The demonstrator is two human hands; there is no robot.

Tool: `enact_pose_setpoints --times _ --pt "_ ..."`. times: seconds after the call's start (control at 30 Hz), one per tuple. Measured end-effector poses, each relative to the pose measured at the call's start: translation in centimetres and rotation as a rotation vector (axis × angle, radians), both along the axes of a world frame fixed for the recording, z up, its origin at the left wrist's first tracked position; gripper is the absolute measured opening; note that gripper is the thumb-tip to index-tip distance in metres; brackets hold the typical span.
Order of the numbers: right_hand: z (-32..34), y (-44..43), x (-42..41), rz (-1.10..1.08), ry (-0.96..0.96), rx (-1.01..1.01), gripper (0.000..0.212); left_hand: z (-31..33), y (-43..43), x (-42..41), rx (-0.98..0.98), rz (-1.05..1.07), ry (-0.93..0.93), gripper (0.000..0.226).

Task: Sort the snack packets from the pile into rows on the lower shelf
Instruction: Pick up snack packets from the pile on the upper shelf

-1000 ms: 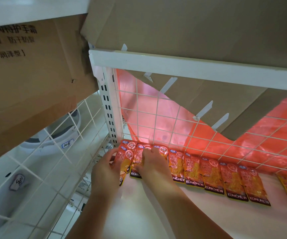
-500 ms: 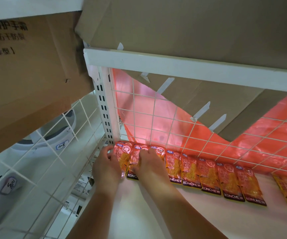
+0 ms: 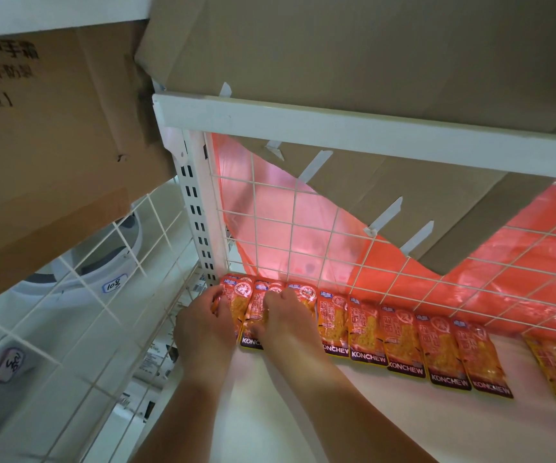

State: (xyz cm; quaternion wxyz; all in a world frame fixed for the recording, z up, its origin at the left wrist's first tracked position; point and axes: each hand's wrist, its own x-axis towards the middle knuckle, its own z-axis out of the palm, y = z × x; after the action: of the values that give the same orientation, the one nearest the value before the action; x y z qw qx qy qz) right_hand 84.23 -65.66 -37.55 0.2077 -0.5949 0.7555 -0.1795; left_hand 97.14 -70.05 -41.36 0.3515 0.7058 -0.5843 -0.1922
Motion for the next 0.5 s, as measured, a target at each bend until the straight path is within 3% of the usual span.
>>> enact_pose_setpoints --times 0.5 --pt "-0.34 0.18 -0.03 0.019 0.032 -0.039 0.037 -0.40 -0.57 -0.41 0.038 0.053 -0.017 0.022"
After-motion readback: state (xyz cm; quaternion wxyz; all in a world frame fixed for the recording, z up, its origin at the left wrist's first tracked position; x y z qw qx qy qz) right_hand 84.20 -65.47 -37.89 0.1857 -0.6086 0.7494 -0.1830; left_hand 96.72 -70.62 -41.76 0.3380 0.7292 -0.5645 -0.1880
